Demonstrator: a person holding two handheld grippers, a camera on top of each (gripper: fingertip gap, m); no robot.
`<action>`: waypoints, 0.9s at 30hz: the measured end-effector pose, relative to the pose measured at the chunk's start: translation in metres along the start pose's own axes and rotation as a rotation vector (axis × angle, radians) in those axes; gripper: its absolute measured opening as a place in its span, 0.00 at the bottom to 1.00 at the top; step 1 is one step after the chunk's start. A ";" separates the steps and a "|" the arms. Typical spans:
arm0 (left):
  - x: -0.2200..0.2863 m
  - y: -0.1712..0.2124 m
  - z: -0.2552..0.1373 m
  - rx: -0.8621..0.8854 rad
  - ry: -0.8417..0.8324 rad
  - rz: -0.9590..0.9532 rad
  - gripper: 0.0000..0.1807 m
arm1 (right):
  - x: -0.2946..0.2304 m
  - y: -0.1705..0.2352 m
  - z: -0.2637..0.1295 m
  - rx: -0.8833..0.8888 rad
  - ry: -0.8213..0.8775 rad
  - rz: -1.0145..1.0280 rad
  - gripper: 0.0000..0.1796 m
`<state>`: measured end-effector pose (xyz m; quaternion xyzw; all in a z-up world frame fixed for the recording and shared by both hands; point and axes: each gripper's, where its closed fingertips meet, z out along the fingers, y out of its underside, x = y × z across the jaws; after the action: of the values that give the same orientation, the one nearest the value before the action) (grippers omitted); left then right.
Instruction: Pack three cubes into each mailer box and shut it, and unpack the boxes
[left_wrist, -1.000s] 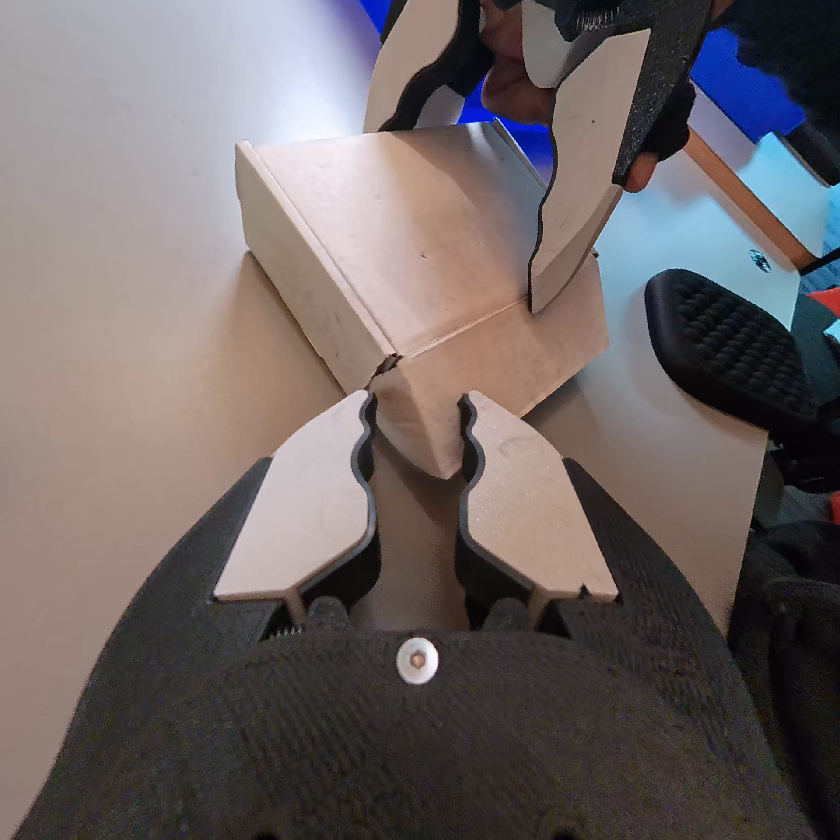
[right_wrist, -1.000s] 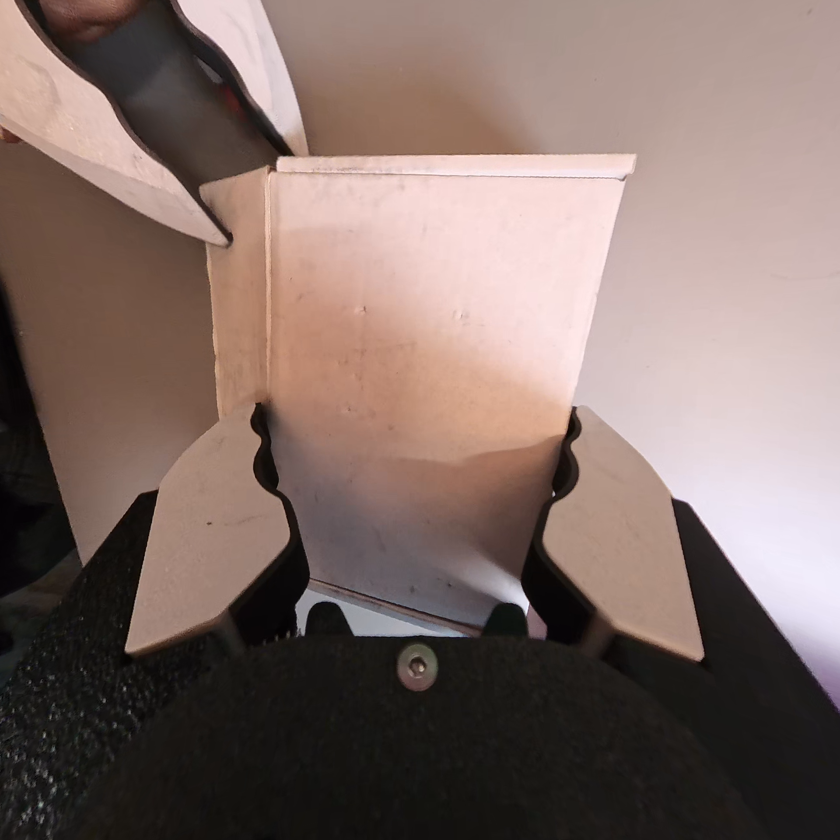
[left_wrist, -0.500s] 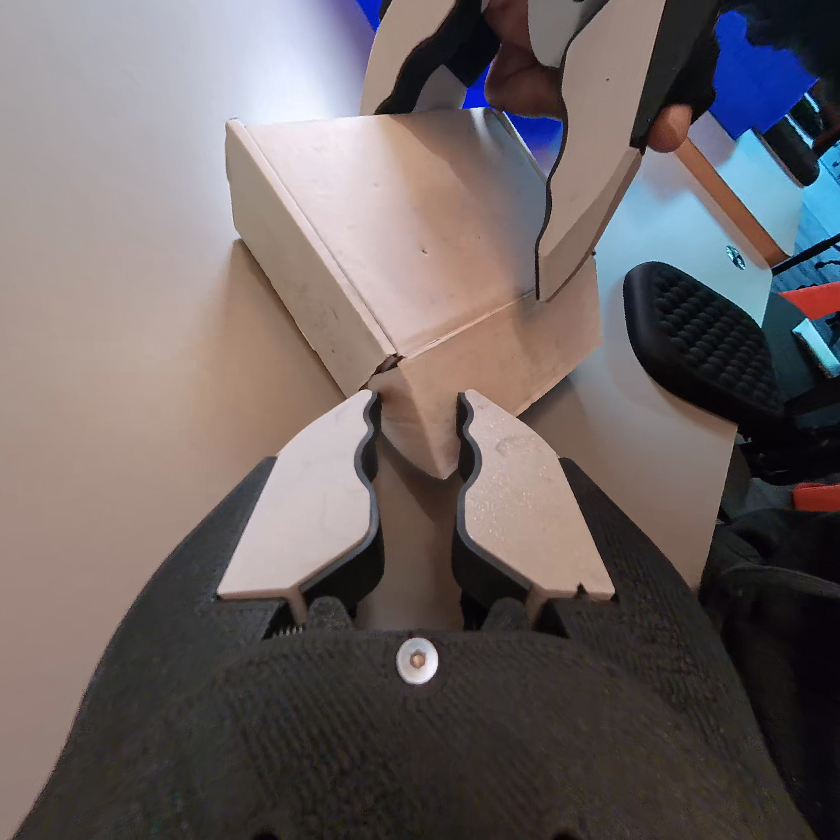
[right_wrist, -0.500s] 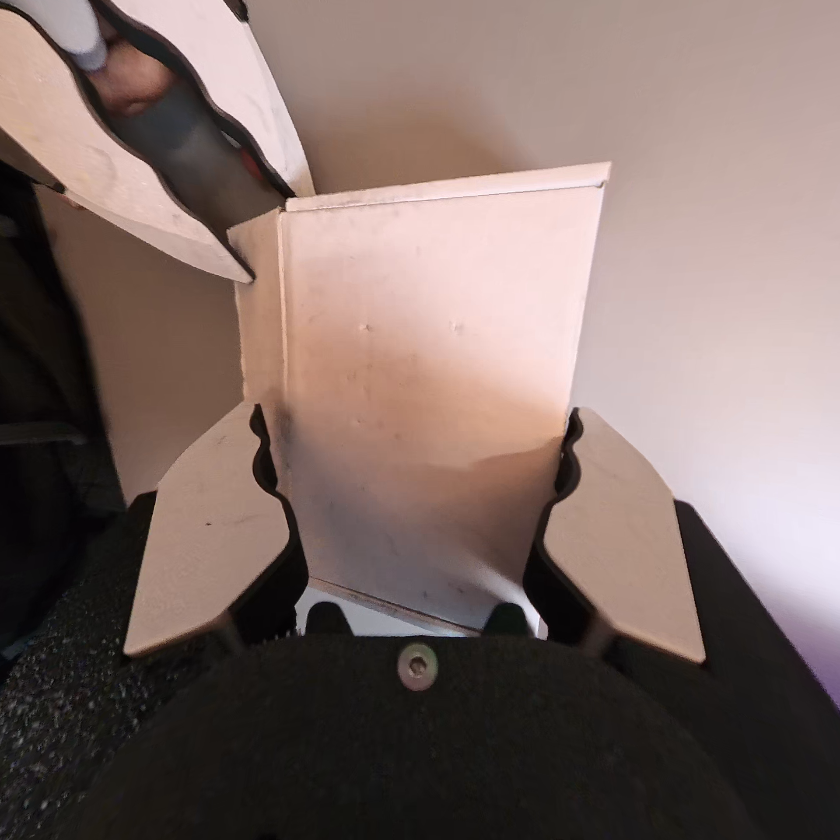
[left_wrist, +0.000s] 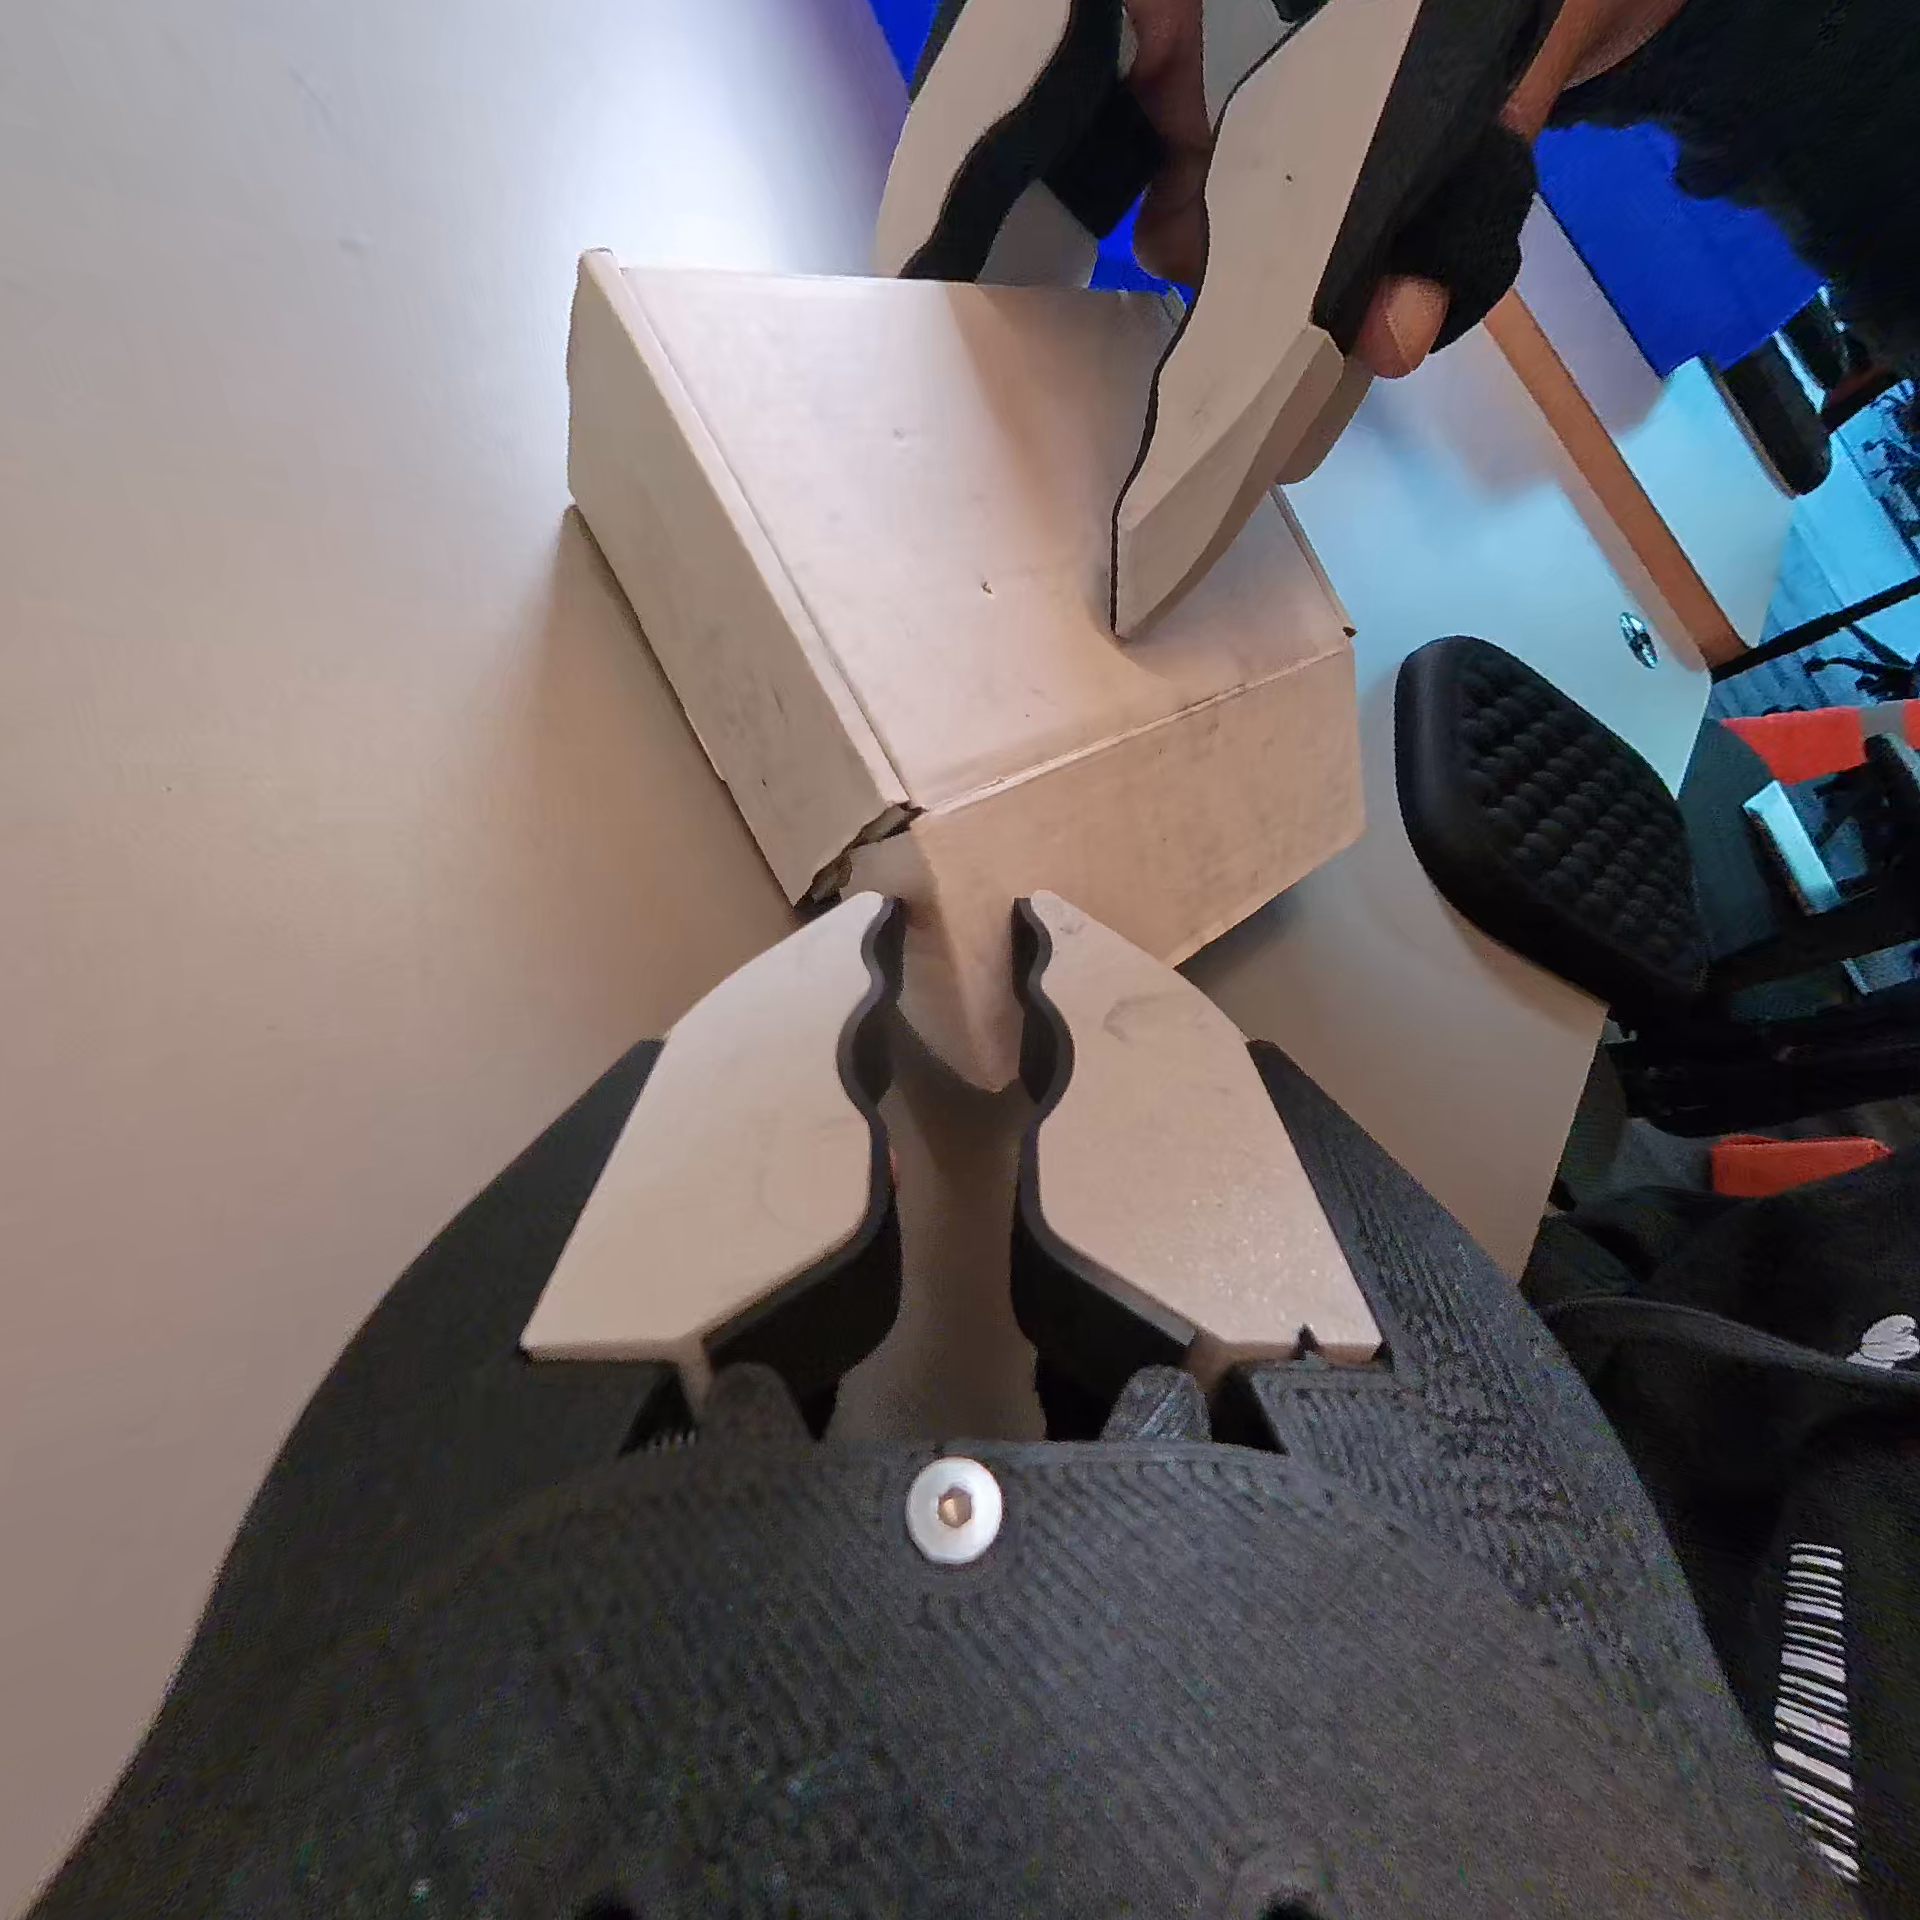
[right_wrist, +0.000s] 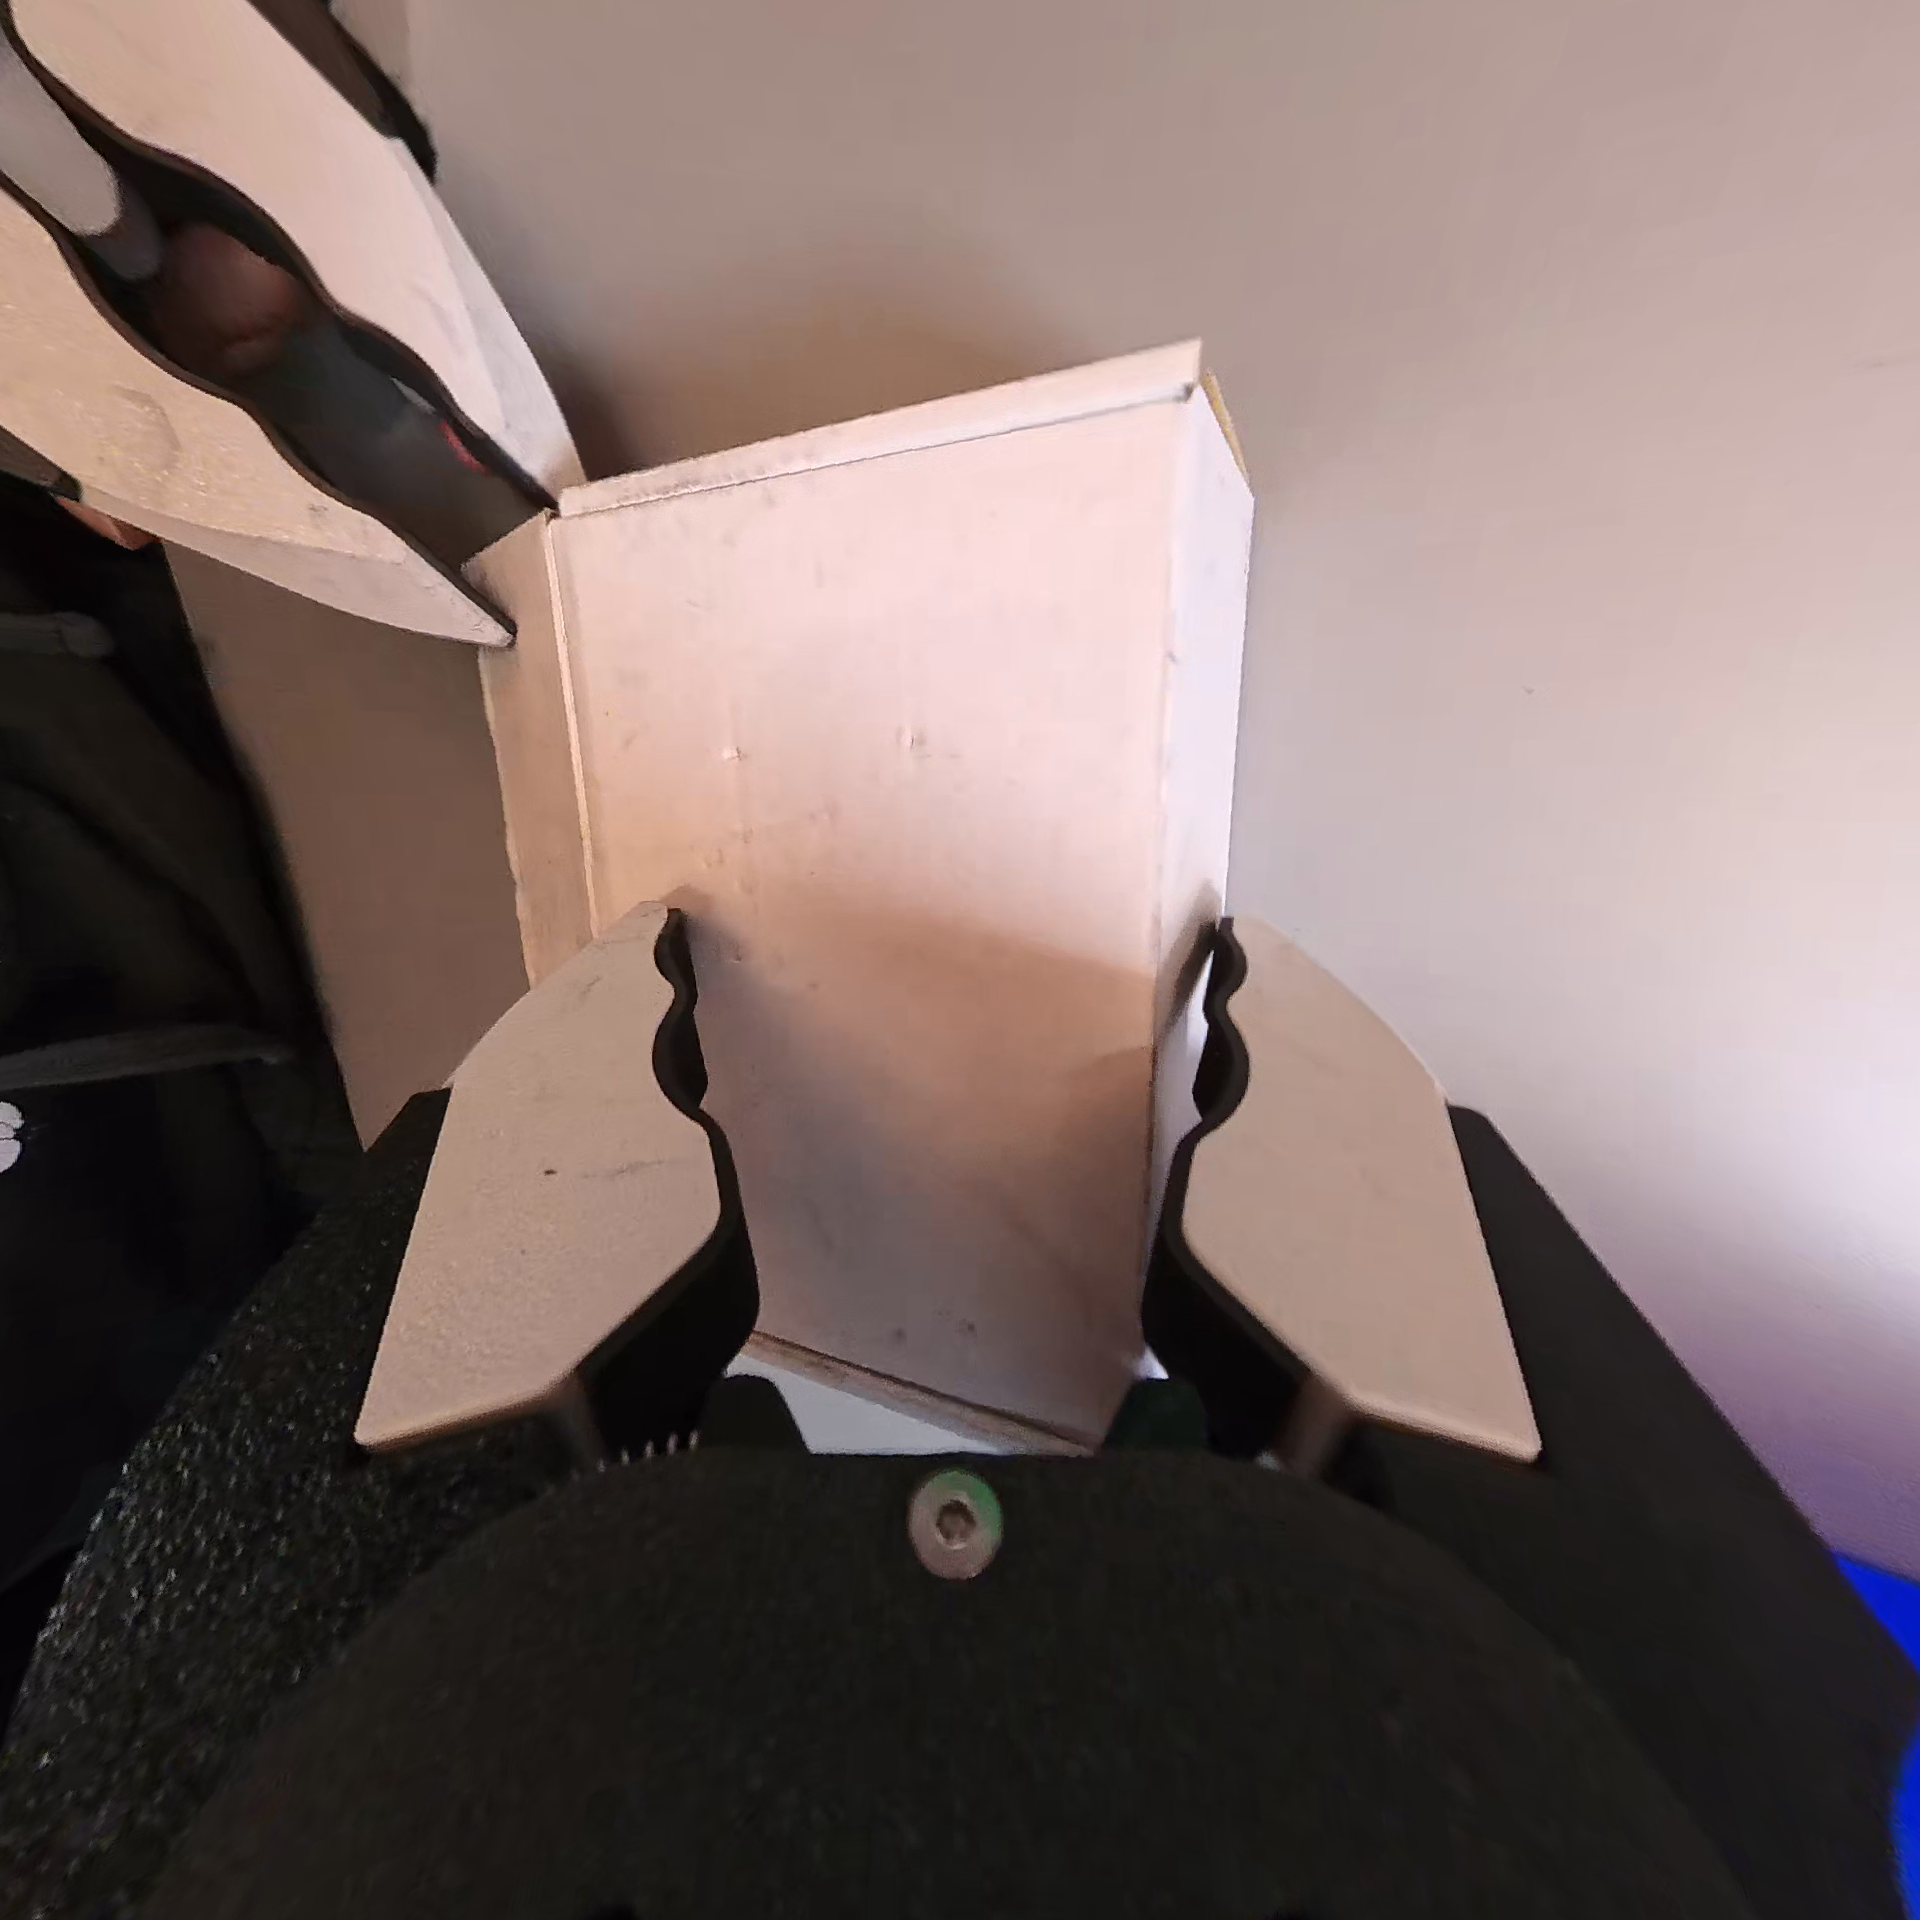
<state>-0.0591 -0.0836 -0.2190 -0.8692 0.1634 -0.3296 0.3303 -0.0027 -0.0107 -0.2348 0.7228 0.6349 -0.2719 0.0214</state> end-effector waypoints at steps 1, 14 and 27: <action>0.000 0.000 0.000 -0.001 0.000 -0.006 0.11 | 0.000 0.000 0.000 0.001 -0.002 0.009 0.52; -0.009 0.000 0.008 0.074 -0.098 0.293 0.11 | -0.001 0.000 0.001 0.040 -0.011 0.006 0.52; -0.022 -0.013 -0.009 0.091 -0.016 0.536 0.37 | -0.021 0.014 -0.058 0.367 0.346 -0.128 0.53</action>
<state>-0.0805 -0.0675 -0.2149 -0.7816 0.3701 -0.2307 0.4459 0.0307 -0.0103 -0.1810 0.7086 0.6138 -0.2554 -0.2364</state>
